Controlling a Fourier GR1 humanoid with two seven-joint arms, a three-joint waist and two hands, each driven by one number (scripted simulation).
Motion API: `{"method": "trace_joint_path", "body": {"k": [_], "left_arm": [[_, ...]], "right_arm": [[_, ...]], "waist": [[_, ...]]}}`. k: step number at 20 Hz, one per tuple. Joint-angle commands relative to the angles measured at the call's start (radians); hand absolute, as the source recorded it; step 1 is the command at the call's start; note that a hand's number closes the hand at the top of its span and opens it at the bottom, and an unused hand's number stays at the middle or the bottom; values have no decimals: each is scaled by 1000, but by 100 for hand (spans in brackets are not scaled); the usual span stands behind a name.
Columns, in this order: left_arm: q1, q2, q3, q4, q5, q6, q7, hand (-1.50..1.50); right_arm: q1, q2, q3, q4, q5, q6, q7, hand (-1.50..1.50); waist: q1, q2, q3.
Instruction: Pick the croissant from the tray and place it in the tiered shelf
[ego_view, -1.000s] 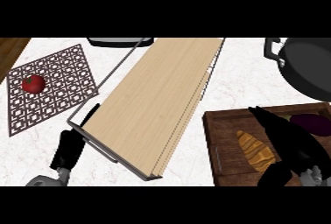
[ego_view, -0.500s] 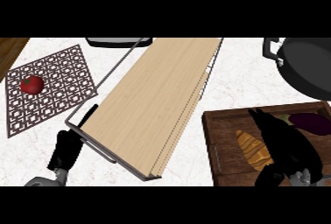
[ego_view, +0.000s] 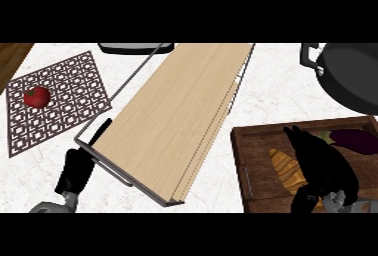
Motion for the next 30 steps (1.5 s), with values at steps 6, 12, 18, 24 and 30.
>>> {"method": "trace_joint_path", "body": {"k": [6,12,18,24,30], "left_arm": [[13,-46,42,38,-48,-25,-41,0],[-10,-21,104,20,-21,-97,10,0],[33,-68,74,-26,-95,-52,29,0],[10,-81,85,-47,-100,-81,78,0],[24,-95,117,-15,-116,-97,26,0]], "right_arm": [[43,99,-8,70,129,54,5,-150],[13,86,-103,185,163,69,-137,-150],[93,120,-24,179,246,36,-239,150],[-36,217,-65,314,303,-15,-290,150],[63,154,-126,142,368,-30,-300,150]], "waist": [[-1,1,-1],[1,2,-1],[1,1,-1],[6,3,-1],[-4,1,-1]]}}
